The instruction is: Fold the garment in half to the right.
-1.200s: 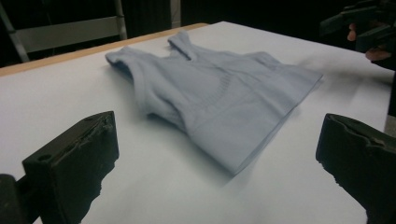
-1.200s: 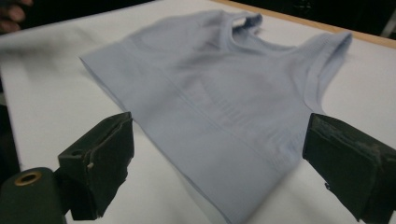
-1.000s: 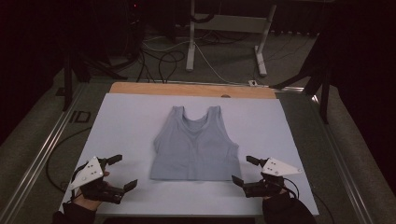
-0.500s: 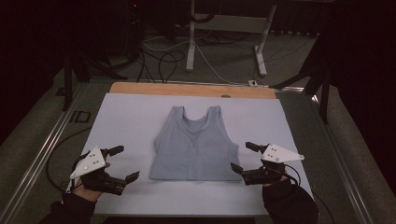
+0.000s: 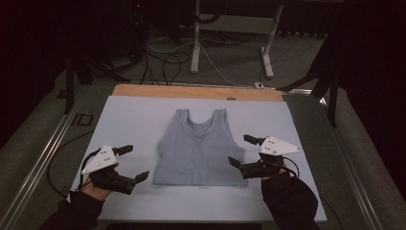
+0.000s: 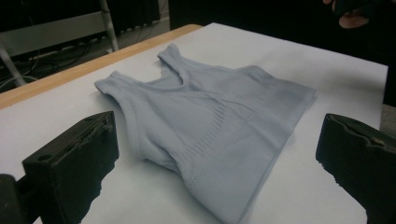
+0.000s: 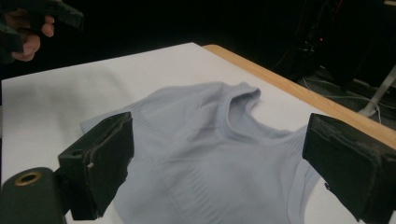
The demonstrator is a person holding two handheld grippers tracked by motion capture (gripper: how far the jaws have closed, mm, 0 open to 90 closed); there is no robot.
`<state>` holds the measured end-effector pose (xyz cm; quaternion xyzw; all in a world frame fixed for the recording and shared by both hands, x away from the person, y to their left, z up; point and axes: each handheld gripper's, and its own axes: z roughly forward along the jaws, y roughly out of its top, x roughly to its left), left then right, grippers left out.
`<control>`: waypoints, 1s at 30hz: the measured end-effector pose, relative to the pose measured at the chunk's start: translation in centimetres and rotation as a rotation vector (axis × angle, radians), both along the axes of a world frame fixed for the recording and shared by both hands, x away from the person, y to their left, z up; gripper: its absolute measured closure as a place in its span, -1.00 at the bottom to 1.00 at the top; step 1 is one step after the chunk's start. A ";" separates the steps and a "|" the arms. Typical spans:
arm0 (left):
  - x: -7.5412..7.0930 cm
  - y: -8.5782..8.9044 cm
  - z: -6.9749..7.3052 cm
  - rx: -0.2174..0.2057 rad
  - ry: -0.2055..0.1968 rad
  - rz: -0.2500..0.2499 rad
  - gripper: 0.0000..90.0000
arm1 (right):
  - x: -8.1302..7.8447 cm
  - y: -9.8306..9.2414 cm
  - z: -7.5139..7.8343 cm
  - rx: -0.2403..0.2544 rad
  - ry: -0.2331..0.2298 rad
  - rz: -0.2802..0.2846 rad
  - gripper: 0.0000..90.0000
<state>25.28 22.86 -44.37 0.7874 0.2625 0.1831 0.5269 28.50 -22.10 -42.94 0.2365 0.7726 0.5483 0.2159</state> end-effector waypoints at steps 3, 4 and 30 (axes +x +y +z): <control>0.1 -0.3 0.2 0.015 0.006 0.006 -1.00 | 0.5 0.5 0.2 -0.002 -0.001 0.005 -0.80; 0.1 -0.3 0.2 0.015 0.006 0.006 -1.00 | 0.5 0.5 0.2 -0.002 -0.001 0.005 -0.80; 2.5 -4.0 -1.1 0.080 0.130 0.102 -1.00 | 4.2 5.3 0.6 0.019 -0.014 0.048 -0.80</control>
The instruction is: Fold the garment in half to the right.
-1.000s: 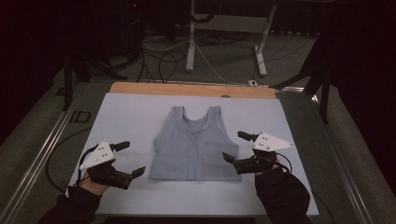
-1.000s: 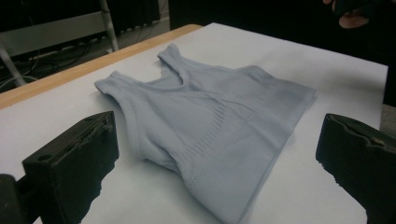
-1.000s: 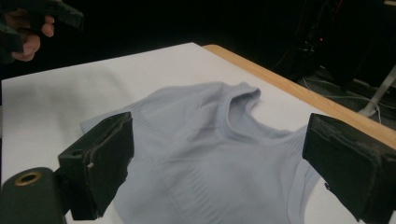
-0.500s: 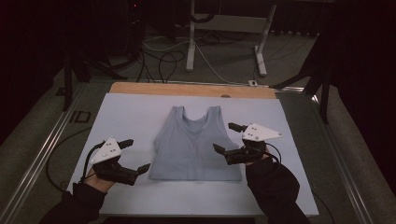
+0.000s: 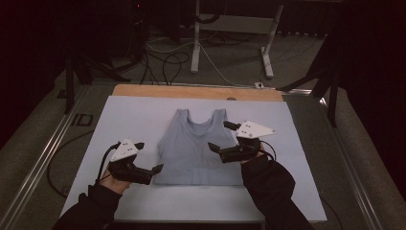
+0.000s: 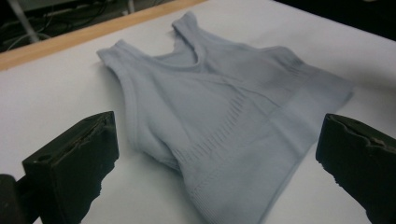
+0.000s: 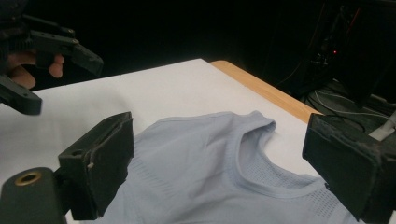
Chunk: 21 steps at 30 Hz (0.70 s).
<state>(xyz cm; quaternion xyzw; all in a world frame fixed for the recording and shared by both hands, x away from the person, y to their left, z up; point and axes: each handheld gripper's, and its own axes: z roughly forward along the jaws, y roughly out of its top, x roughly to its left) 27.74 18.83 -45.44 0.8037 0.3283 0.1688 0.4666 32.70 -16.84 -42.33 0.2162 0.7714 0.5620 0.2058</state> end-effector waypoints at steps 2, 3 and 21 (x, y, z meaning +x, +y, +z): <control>0.2 -0.4 -0.5 0.014 0.016 -0.001 -1.00 | 0.2 0.3 -0.2 0.001 0.005 0.005 -0.80; 0.3 -0.5 -0.7 0.022 0.031 -0.002 -1.00 | 0.3 0.5 -0.3 0.003 0.006 0.008 -0.80; 2.4 -1.5 -4.7 0.071 0.196 0.015 -1.00 | 0.8 1.3 -1.5 -0.002 0.033 0.026 -0.80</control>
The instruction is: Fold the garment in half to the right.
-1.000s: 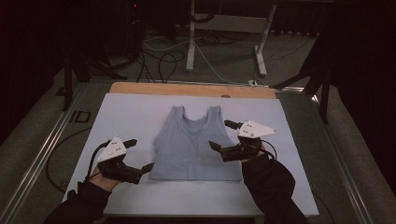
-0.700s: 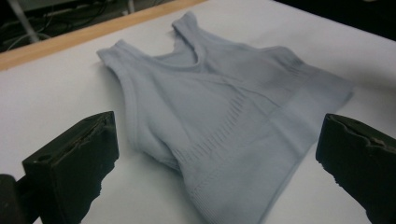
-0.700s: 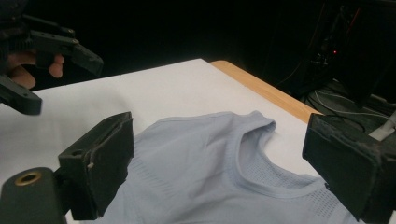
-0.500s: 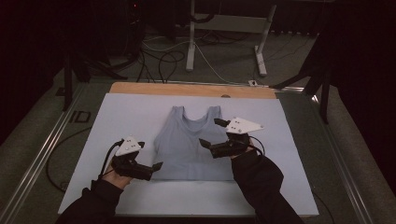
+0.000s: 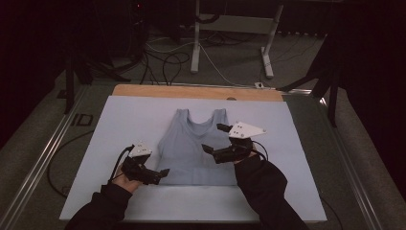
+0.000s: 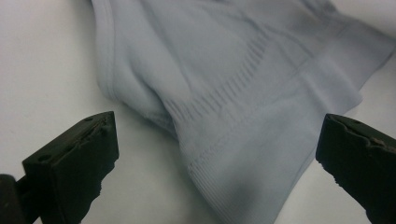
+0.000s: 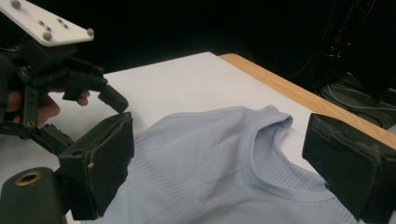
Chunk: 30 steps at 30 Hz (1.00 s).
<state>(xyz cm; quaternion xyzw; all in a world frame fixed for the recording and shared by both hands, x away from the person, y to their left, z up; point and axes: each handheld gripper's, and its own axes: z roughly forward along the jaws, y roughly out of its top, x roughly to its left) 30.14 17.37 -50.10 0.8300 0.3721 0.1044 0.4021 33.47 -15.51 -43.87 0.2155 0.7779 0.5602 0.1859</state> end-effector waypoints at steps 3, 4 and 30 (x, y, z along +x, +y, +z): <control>0.2 -0.1 -0.4 0.014 0.030 -0.009 -1.00 | 0.0 0.1 -0.1 -0.002 0.000 0.002 -0.80; 0.3 -0.1 -0.6 0.012 0.043 -0.009 -1.00 | 0.0 0.1 -0.1 -0.001 0.002 0.003 -0.80; 1.0 -0.6 -1.9 0.036 0.237 -0.036 -0.60 | 0.0 0.9 -1.0 -0.020 0.018 0.024 -0.80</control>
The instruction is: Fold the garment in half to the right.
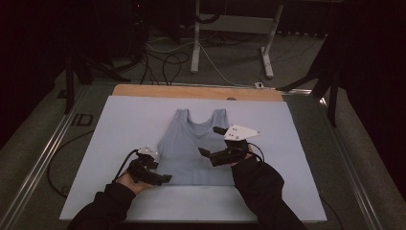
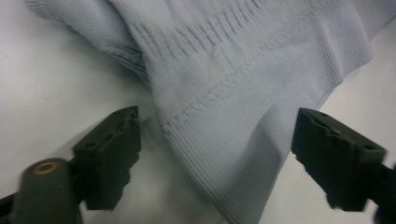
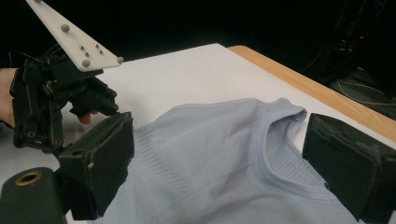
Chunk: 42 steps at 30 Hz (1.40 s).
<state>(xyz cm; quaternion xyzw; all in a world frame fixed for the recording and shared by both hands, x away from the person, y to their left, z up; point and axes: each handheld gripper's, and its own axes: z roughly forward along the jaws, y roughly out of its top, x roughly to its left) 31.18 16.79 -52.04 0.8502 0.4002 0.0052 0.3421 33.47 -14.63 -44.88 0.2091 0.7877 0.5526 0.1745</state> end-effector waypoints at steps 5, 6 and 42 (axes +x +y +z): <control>-0.1 0.2 0.0 -0.020 0.017 -0.026 -0.35 | -0.1 0.1 0.0 -0.001 0.001 0.005 -0.80; -0.2 0.2 0.1 -0.016 0.018 -0.034 -0.30 | -0.1 0.1 0.0 -0.001 -0.002 0.007 -0.80; -1.6 -0.8 0.6 -0.018 0.021 0.007 0.88 | 0.3 2.4 0.3 -0.007 -0.001 0.039 -0.80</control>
